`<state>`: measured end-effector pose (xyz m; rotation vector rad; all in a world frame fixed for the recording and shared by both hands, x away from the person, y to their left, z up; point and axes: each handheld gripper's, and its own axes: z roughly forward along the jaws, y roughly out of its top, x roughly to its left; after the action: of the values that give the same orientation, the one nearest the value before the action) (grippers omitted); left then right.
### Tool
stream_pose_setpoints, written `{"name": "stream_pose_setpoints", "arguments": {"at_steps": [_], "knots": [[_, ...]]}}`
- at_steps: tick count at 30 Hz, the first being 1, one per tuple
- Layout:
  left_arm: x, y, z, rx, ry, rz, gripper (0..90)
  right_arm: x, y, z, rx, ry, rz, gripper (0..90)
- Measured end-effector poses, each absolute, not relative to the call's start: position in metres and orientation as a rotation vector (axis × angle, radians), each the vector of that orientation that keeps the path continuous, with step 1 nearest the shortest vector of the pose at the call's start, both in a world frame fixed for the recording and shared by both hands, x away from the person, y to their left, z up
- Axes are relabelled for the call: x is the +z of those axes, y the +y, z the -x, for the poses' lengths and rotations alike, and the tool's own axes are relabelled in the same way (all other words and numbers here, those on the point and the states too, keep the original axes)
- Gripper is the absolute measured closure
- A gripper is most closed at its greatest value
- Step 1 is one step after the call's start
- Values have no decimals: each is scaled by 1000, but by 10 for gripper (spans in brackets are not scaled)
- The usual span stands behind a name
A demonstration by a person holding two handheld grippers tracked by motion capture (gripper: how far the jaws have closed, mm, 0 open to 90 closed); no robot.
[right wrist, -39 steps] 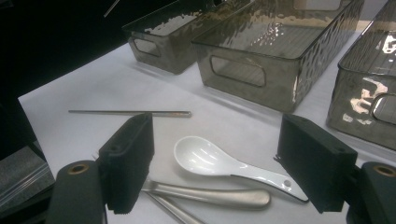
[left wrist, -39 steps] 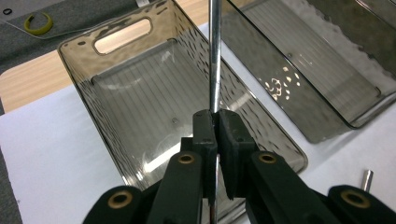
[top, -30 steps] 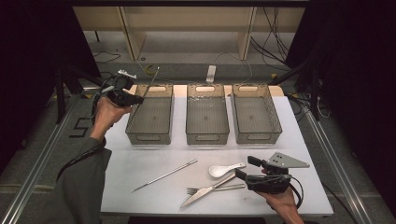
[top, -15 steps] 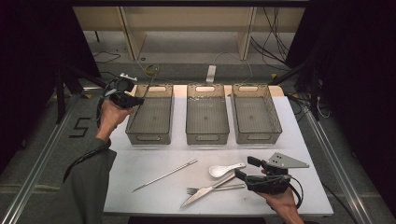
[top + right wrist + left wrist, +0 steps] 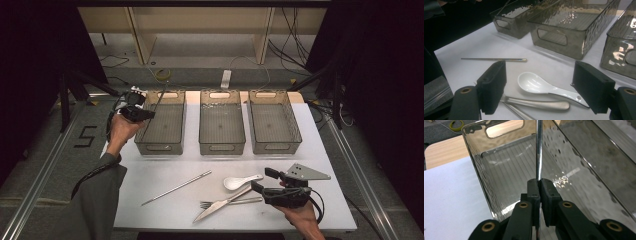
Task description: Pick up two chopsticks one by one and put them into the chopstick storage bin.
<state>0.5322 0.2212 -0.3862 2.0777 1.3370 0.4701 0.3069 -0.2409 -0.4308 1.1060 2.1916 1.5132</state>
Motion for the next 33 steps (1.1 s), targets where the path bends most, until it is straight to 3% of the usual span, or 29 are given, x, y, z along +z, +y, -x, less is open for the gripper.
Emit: {"name": "stream_pose_setpoints", "arguments": {"at_steps": [20, 25, 30, 33], "knots": [[-407, 215, -535, 424, 1359, -2111, 839, -431, -241, -307, 1516, 2194, -1106, 282], [-404, 217, -533, 418, 1380, -2085, 694, -431, -241, -307, 1524, 2193, -1110, 281], [-393, 214, -522, 338, 1357, -2112, 465, -431, -242, -307, 1526, 2190, -1111, 282], [-387, 210, -508, 311, 1314, -2126, 386, -431, -242, -307, 1526, 2190, -1109, 281]]}}
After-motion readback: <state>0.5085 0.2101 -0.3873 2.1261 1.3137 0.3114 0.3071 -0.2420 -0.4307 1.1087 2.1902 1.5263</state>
